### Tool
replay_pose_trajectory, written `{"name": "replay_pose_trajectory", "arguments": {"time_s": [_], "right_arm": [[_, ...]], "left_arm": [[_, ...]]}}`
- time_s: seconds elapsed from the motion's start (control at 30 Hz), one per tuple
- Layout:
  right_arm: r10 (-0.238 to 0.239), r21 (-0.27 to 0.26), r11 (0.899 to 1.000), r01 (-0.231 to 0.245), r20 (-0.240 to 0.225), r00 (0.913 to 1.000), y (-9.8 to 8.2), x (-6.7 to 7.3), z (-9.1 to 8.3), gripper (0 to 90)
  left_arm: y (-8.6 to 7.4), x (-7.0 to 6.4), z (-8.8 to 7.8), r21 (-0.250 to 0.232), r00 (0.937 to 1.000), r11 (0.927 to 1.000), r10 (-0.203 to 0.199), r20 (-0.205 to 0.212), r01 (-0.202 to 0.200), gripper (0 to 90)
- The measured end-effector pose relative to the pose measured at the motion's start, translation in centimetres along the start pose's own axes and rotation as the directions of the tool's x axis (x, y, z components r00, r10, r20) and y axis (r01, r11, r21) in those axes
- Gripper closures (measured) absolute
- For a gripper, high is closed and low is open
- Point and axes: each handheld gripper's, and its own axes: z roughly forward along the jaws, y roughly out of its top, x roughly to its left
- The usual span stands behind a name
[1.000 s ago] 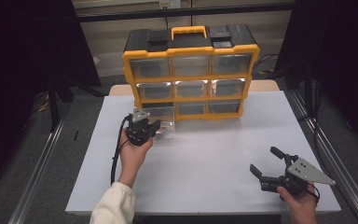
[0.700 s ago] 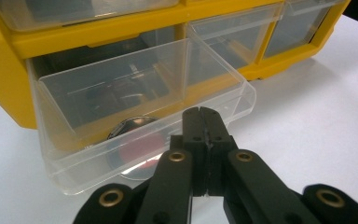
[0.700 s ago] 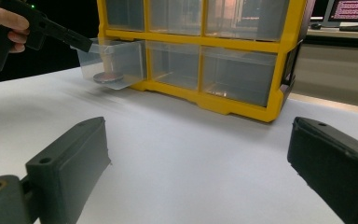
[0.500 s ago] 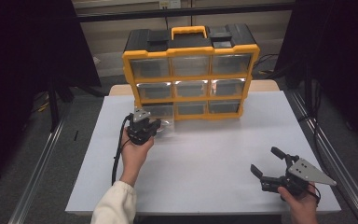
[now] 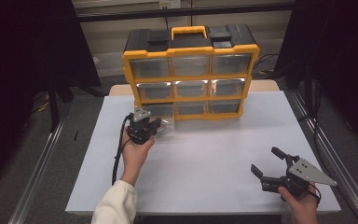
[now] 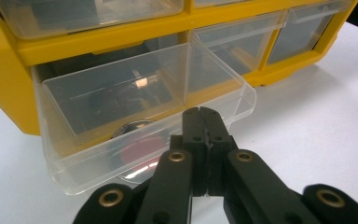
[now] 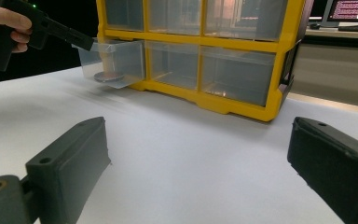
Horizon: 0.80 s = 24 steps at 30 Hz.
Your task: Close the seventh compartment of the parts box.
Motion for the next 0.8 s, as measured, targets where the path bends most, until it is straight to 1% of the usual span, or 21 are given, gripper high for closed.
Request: {"name": "replay_pose_trajectory", "arguments": {"time_s": [0.17,0.27,0.63,0.7,0.8], "right_arm": [[-0.002,-0.001,1.0,0.002,-0.001,1.0,-0.01,0.0,0.02,4.7],[0.0,0.001,1.0,0.0,0.0,1.0,-0.02,0.0,0.02,4.8],[0.0,0.0,1.0,0.0,0.0,1.0,-0.02,0.02,0.01,4.7],[0.002,0.001,1.0,-0.002,0.001,1.0,-0.02,0.01,0.0,4.8],[-0.002,0.004,1.0,0.002,-0.005,1.0,-0.03,0.02,0.01,4.7]], "left_arm": [[0.04,0.03,0.05,-0.005,1.0,1.0,-0.003,-0.004,0.003,90.0],[0.06,0.1,0.06,-0.005,1.0,1.0,0.002,-0.006,-0.002,90.0],[0.08,0.18,0.27,-0.02,0.9998,0.9997,-0.016,-0.01,0.016,90.0],[0.11,0.25,0.25,-0.016,0.9998,0.9998,-0.008,-0.017,0.008,90.0],[0.11,0.34,0.3,-0.019,0.9998,0.9997,-0.014,-0.013,0.014,90.0]]}}
